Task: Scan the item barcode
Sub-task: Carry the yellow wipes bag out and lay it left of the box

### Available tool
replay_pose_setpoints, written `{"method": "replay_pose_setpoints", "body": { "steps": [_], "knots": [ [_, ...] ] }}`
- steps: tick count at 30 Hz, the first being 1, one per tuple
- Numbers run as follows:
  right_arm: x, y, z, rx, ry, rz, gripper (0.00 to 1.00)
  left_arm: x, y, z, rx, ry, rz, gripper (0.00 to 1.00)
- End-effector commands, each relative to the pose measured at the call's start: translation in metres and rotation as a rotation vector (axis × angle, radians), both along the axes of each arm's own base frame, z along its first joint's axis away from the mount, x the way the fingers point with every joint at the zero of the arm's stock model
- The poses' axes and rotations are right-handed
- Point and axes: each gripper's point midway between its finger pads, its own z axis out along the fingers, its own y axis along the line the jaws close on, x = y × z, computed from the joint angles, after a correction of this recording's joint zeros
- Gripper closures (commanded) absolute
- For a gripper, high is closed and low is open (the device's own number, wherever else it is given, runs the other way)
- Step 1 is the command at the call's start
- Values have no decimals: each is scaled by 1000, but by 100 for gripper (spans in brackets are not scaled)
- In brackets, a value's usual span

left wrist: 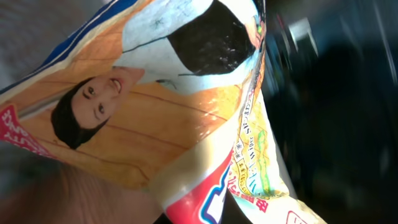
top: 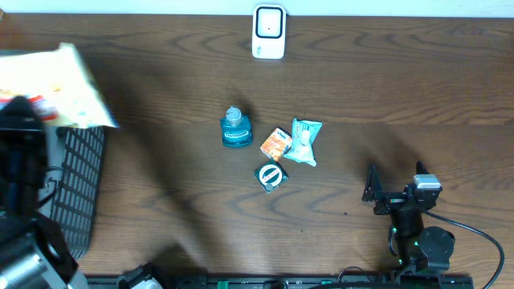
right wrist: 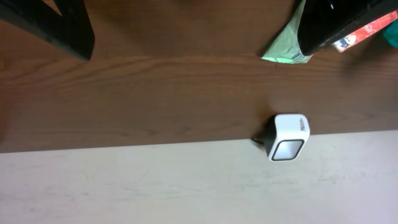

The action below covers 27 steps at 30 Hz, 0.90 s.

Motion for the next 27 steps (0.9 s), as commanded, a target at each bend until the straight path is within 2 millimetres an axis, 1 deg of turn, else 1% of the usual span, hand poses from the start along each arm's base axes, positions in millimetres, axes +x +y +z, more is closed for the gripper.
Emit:
{"method": "replay_pose_setpoints", "body": {
  "steps": [1, 3, 5, 7, 10, 11, 13, 18, 19, 23, 24, 27],
  "knots": [
    [0, 1, -1, 9, 2, 6, 1, 12, -54, 7, 223, 7, -266, 93],
    [0, 1, -1, 9, 2, 6, 1, 17, -77, -2, 293, 38, -372, 93],
    [0, 1, -1, 9, 2, 6, 1, 20, -93, -20, 334, 109, -436, 93],
    [0, 1, -1, 9, 2, 6, 1, 21, -97, -48, 367, 237, -440, 93],
    [0, 1, -1, 9, 2, 6, 1, 16, -91, -90, 418, 460, -388, 93],
    [0, 1, -1, 9, 2, 6, 1, 14, -91, -103, 434, 525, -393, 93],
    [0, 1, -1, 9, 2, 6, 1, 14, -101, -126, 444, 616, -445, 93],
    [0, 1, -1, 9, 2, 6, 1, 29, -136, -172, 427, 756, -568, 93],
    [0, 1, -1, 9, 2, 6, 1, 34, -144, -186, 397, 805, -572, 93],
    [0, 1, -1, 9, 2, 6, 1, 44, -159, -222, 292, 923, -533, 93],
    [0, 1, -1, 9, 2, 6, 1, 48, -163, -239, 271, 980, -526, 93],
    [0, 1, -1, 9, 2, 6, 1, 51, -171, -263, 249, 1060, -518, 93]
  ]
}}
